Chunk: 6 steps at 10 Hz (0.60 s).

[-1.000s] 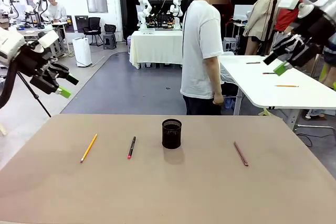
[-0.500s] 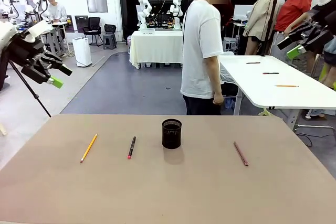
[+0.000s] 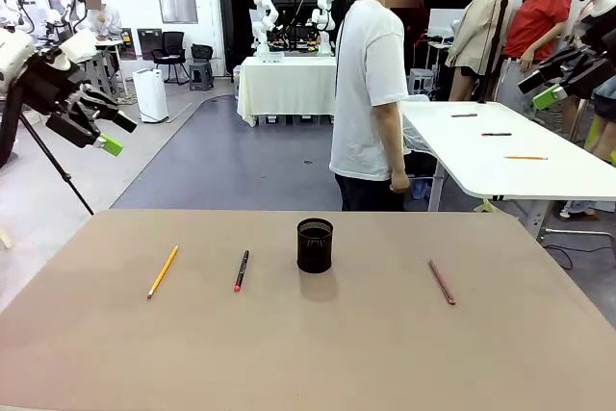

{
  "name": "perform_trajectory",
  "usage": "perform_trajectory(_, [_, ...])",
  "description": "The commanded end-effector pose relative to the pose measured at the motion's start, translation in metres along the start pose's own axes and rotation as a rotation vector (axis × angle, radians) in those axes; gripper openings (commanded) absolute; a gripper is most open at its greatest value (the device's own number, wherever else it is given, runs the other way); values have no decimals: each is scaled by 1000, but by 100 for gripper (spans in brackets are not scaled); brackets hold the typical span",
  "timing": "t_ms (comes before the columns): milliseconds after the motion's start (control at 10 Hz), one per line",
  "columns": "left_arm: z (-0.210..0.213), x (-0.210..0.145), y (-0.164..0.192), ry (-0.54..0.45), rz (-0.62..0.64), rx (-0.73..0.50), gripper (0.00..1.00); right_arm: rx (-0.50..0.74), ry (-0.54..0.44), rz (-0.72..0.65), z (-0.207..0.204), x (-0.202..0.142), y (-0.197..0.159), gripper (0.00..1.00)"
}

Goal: Place the pens into the pen holder.
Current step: Pick up a writing instrument from the table and place it into the Pen holder.

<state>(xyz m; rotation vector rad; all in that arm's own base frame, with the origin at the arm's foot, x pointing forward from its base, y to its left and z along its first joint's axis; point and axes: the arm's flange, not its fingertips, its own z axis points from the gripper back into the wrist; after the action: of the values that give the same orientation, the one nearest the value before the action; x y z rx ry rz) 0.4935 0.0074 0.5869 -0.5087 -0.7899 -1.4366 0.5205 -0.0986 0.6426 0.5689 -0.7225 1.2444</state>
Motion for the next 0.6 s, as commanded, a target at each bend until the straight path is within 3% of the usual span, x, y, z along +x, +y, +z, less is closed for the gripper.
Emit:
perform_trajectory(0, [0, -6, 4, -3, -2, -12, 100, 3, -3, 4, -1, 1, 2, 100])
perform_trajectory(500, [0, -6, 4, -3, -2, -12, 100, 3, -3, 4, -1, 1, 2, 100])
